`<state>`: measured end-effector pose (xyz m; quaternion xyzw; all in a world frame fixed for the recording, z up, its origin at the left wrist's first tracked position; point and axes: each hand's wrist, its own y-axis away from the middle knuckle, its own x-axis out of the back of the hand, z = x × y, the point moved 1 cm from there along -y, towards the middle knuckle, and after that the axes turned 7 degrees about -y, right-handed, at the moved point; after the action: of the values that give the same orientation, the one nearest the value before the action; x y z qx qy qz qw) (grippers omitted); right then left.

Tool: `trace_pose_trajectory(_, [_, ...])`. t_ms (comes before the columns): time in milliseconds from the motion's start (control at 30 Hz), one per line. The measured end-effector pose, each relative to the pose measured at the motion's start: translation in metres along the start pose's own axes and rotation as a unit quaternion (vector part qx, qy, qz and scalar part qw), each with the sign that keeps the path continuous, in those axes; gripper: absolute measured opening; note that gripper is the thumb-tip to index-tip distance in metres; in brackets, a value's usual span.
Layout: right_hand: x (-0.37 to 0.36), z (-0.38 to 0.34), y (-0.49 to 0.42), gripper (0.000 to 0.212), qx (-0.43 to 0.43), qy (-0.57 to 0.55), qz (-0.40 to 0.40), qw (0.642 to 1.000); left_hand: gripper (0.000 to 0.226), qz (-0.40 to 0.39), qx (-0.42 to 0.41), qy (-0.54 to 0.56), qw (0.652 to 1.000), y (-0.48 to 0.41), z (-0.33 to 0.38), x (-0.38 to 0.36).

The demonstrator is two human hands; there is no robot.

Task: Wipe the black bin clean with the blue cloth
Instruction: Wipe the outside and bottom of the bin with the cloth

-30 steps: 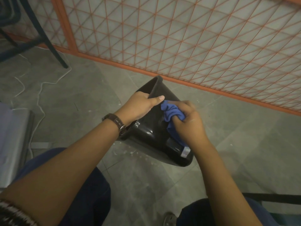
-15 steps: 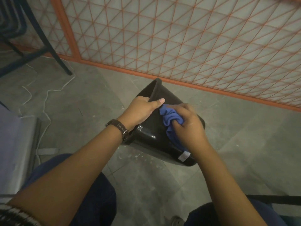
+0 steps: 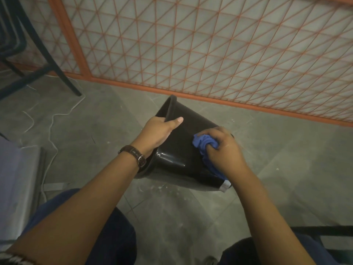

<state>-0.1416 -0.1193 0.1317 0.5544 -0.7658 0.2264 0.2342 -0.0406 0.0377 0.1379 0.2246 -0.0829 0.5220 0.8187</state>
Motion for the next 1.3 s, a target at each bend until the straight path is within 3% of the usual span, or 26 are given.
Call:
trace_pose_trajectory(233, [-0.032, -0.028, 0.01, 0.046, 0.152, -0.008, -0.118, 0.981, 0.035, 0.0, 0.018, -0.013, 1.0, 0.002, -0.003, -0.006])
trace_pose_trajectory(400, [-0.024, -0.028, 0.015, 0.042, 0.151, 0.052, -0.193, 0.968, 0.039, 0.007, 0.022, -0.043, 0.999, 0.001, -0.005, 0.001])
trace_pose_trajectory(600, [-0.002, -0.003, 0.014, 0.043, 0.057, 0.091, -0.205, 0.973, 0.053, -0.023, 0.022, -0.034, 0.999, 0.001, -0.005, 0.01])
trace_pose_trajectory(767, [0.009, 0.024, 0.014, 0.061, 0.008, 0.07, -0.196, 0.978, 0.092, -0.035, 0.025, 0.0, 0.999, 0.003, -0.005, 0.015])
trace_pose_trajectory(933, [0.024, 0.034, 0.015, 0.064, -0.04, 0.075, -0.18, 0.98, 0.083, -0.039, 0.033, -0.001, 0.999, 0.003, -0.004, 0.021])
trace_pose_trajectory(1133, [0.041, 0.034, 0.022, 0.034, -0.167, 0.183, -0.191, 0.95, 0.044, -0.033, 0.017, -0.038, 0.999, 0.004, -0.001, 0.024])
trace_pose_trajectory(1200, [0.053, 0.026, 0.019, 0.025, -0.216, 0.267, -0.161, 0.925, 0.036, -0.037, 0.01, -0.05, 0.998, 0.006, 0.002, 0.025])
trace_pose_trajectory(1233, [0.058, 0.023, 0.016, 0.021, -0.216, 0.263, -0.105, 0.934, 0.037, -0.039, 0.01, -0.054, 0.998, 0.008, 0.003, 0.026])
trace_pose_trajectory(1300, [0.065, 0.014, 0.008, 0.016, -0.176, 0.091, 0.079, 0.977, 0.04, -0.042, 0.008, -0.06, 0.997, 0.009, 0.004, 0.024])
